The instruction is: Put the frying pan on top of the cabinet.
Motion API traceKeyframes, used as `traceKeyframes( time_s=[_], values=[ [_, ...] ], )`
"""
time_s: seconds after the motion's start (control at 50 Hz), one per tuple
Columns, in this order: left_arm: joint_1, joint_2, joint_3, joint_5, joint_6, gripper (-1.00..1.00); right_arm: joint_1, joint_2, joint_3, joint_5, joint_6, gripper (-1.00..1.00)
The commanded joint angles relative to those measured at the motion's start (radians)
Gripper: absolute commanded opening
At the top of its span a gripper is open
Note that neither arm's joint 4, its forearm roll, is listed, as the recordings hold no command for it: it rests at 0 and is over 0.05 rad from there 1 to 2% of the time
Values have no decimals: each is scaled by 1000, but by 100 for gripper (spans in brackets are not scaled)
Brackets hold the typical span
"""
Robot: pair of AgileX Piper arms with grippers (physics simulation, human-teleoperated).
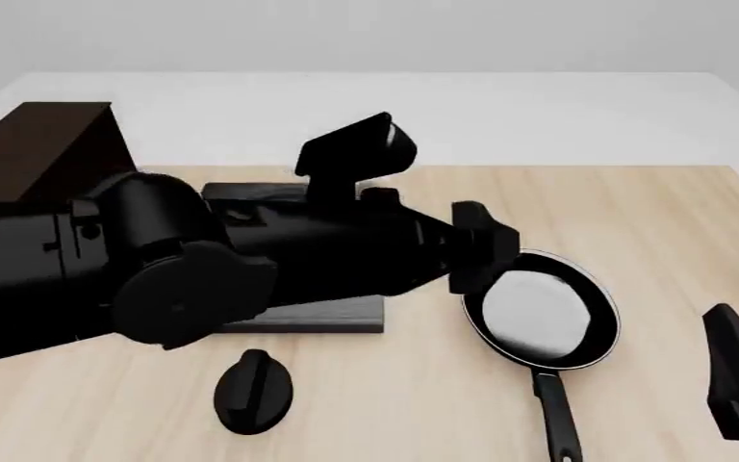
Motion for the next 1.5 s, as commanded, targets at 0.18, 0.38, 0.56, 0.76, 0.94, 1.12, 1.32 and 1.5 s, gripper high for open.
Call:
traceKeyframes(
  time_s=[0.18, 0.38, 0.56, 0.76, 0.94, 1.12, 1.32, 1.5],
  values=[
    [-17, 138, -40, -28, -60, 100, -7, 0, -7, -3, 31, 100],
    [-27, 195, -65, -37, -89, 100, -10, 0, 1, -1, 49, 100],
    [-32, 241, -89, -44, -98, 100, -12, 0, 1, -1, 61, 100],
    [-38, 275, -96, -57, -105, 100, -12, 0, 1, 0, 71, 100],
    [-57, 319, -120, -56, -112, 100, -12, 0, 1, 1, 73, 100],
    [-63, 351, -127, -61, -110, 100, -14, 0, 1, -1, 75, 100],
    [-79, 397, -141, -70, -116, 100, -16, 0, 1, -2, 81, 100],
    [-80, 438, -147, -82, -123, 100, -17, 0, -62, 57, 87, 100]
  ],
)
